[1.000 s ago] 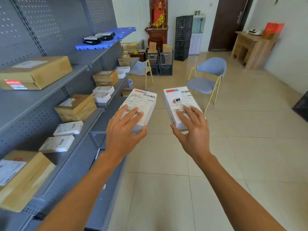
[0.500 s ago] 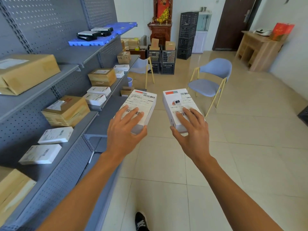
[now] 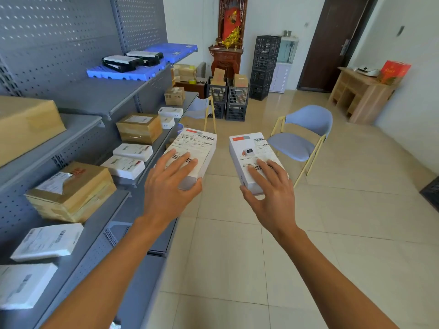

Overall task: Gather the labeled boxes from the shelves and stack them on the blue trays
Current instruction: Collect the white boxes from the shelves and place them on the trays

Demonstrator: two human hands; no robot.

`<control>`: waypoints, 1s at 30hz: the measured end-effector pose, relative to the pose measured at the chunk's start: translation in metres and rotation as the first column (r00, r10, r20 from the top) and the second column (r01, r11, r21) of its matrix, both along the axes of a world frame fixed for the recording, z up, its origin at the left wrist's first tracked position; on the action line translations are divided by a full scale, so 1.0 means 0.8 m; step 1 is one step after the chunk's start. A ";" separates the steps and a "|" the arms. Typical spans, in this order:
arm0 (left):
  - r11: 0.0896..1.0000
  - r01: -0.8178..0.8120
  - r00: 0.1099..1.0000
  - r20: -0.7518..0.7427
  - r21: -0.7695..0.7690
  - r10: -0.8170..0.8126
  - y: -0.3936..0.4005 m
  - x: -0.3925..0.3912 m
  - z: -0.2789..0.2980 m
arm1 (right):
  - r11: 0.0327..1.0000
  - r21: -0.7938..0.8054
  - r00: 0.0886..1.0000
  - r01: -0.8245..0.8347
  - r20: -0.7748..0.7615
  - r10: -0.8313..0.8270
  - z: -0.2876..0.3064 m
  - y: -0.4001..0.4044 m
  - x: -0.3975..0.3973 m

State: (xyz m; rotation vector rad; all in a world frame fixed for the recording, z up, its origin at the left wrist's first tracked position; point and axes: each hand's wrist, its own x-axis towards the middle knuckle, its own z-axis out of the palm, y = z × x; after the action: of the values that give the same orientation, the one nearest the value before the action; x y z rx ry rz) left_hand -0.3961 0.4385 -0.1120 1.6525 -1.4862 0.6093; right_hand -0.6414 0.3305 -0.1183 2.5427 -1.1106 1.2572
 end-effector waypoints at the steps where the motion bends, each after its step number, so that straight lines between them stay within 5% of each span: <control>1: 1.000 0.006 1.000 -0.002 0.003 -0.006 -0.010 0.008 0.002 | 1.000 0.000 1.000 -0.001 0.001 0.001 0.001 -0.009 0.010; 12: 0.997 0.059 0.998 -0.025 0.040 -0.058 -0.148 0.069 -0.010 | 1.000 -0.010 0.999 -0.002 0.046 0.002 -0.008 -0.138 0.073; 30: 0.999 0.032 0.999 0.018 -0.002 -0.032 -0.486 0.124 0.016 | 0.999 -0.036 0.994 -0.036 0.102 0.040 0.010 -0.500 0.143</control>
State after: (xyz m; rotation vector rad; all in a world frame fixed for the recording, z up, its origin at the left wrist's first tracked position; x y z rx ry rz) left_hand -0.2967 0.0498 -0.0994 1.6218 -1.5213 0.6090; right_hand -0.5272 -0.0698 -0.1101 2.5116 -1.0538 1.4179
